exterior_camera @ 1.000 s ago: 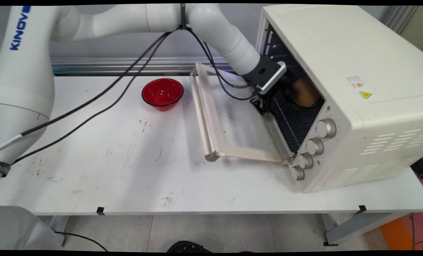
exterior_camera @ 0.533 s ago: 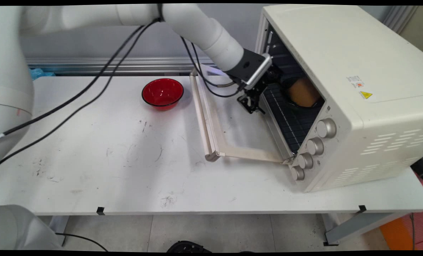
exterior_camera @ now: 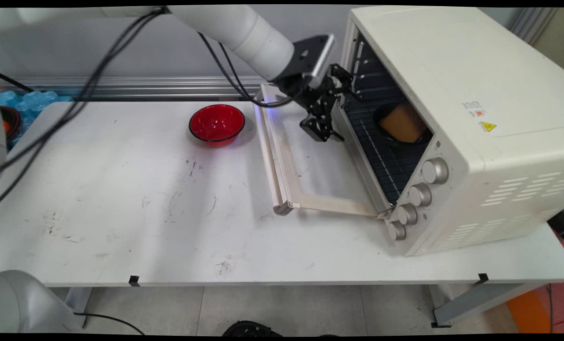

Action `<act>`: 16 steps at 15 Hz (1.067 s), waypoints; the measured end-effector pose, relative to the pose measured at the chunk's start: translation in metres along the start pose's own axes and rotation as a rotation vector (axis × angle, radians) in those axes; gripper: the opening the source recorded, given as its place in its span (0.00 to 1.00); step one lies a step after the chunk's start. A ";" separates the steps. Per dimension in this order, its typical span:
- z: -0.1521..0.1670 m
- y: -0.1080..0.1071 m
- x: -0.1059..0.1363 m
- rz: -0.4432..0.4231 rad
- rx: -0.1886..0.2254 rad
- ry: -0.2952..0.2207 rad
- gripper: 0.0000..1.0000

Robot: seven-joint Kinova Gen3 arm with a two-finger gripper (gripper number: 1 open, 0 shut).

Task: Close the oven

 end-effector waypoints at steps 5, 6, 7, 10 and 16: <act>-0.041 0.007 -0.003 -0.220 0.028 0.044 1.00; -0.050 0.009 -0.004 -0.259 0.032 0.051 1.00; -0.058 0.011 -0.005 -0.297 0.038 0.058 1.00; -0.078 0.015 -0.008 -0.386 0.051 0.076 1.00; -0.129 0.036 -0.021 -0.560 0.065 0.096 1.00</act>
